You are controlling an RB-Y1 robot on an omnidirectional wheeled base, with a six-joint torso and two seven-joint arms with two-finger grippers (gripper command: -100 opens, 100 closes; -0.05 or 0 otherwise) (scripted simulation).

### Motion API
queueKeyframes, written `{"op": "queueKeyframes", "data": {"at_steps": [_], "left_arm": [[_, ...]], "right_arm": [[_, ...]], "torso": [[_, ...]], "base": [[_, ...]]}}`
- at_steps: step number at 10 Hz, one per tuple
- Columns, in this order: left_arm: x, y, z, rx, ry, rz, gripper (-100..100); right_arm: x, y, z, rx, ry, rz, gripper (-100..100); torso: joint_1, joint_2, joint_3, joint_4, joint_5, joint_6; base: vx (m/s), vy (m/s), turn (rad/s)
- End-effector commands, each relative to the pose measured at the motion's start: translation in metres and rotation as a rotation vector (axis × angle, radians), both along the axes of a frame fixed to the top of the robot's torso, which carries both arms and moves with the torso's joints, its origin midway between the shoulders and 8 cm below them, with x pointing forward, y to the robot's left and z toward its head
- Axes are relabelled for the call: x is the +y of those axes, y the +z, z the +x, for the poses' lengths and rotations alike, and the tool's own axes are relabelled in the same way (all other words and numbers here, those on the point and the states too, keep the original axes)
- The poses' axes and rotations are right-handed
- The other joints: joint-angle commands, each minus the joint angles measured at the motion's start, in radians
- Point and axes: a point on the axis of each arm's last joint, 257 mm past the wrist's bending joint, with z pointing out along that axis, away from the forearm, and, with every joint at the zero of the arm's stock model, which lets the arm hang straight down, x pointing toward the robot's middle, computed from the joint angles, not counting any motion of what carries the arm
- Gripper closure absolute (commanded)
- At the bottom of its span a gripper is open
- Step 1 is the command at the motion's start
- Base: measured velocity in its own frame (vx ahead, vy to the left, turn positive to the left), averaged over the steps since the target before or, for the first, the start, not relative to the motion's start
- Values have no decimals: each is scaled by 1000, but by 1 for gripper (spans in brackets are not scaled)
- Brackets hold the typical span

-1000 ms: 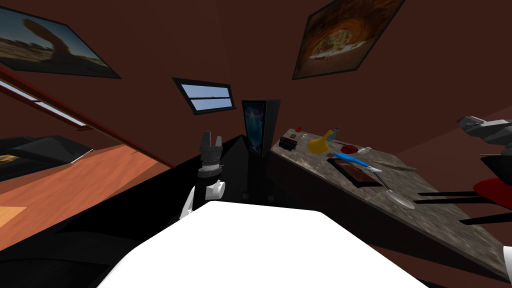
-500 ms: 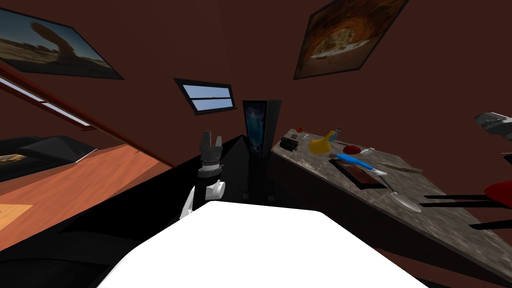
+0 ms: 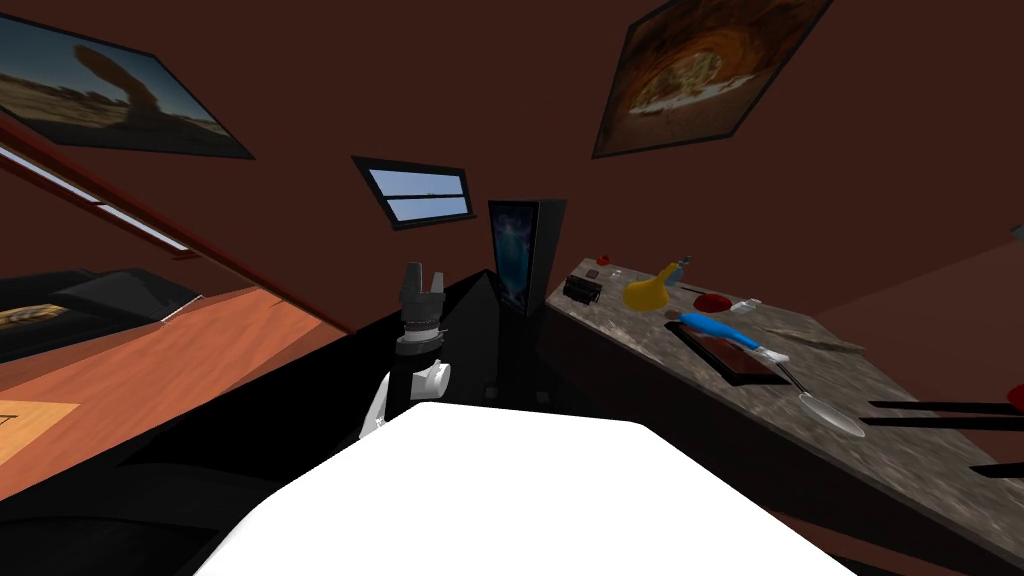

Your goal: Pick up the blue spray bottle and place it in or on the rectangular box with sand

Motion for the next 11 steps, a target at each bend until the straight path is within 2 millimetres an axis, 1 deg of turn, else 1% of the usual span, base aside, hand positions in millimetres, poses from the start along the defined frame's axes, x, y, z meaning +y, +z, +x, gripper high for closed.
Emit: {"op": "queueKeyframes", "data": {"at_steps": [1,2,4,5,7,9,10,11], "left_arm": [[0,0,0,0,0,0,0],[0,0,0,0,0,0,0],[0,0,0,0,0,0,0],[0,0,0,0,0,0,0],[0,0,0,0,0,0,0],[0,0,0,0,0,0,0],[0,0,0,0,0,0,0],[0,0,0,0,0,0,0]], "right_arm": [[-6,7,-8,1,-5,-1,-100],[-5,7,-8,-2,-4,0,-100],[-15,20,-22,5,-16,-13,-100],[-14,21,-22,-9,-11,-5,-100],[-20,38,-35,-9,-19,-25,-100],[-20,35,-35,-15,-18,-18,-100],[-20,35,-35,-16,-18,-19,0],[-20,35,-35,-16,-18,-19,0]], "torso": [[0,0,0,0,0,0],[0,0,0,0,0,0],[0,0,0,0,0,0],[1,0,0,0,0,0],[0,0,0,0,0,0],[0,0,0,0,0,0],[-1,0,0,0,0,0],[-1,1,0,0,0,0]], "base": [[13,21,27],[12,19,11],[22,31,33],[21,23,13],[25,26,31],[14,15,7],[0,0,0],[0,0,0]]}}
